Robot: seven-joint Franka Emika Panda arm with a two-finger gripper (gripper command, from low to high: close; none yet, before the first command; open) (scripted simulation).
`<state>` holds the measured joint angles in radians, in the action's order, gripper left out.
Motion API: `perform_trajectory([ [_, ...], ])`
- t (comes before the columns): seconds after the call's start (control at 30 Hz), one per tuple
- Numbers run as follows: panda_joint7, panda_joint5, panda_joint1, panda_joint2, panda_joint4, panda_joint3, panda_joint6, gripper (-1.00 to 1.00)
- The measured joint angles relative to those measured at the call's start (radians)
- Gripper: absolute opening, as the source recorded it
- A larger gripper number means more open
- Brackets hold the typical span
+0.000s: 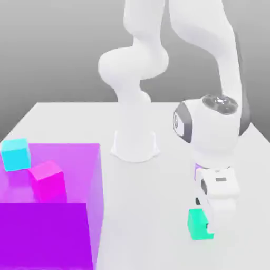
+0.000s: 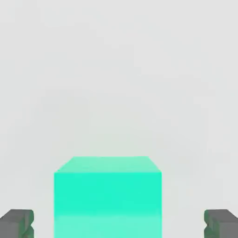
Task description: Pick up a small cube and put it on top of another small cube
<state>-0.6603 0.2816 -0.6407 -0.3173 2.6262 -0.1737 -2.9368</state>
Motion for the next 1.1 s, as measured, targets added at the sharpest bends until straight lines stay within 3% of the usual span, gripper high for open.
perform_trajectory([
  [0.03, -0.009, 0.010, 0.012, -0.022, -0.003, 0.014, -0.016, -1.00],
  [0.3, -0.003, 0.003, 0.007, -0.008, -0.001, 0.008, -0.005, -1.00],
  [0.6, 0.134, -0.172, -0.061, 0.181, 0.038, -0.101, 0.140, -1.00],
  [0.83, 0.445, -0.340, -0.027, 0.255, 0.005, -0.181, 0.144, -1.00],
  [1.1, 0.496, -0.364, 0.022, 0.283, -0.056, -0.208, 0.232, -1.00],
])
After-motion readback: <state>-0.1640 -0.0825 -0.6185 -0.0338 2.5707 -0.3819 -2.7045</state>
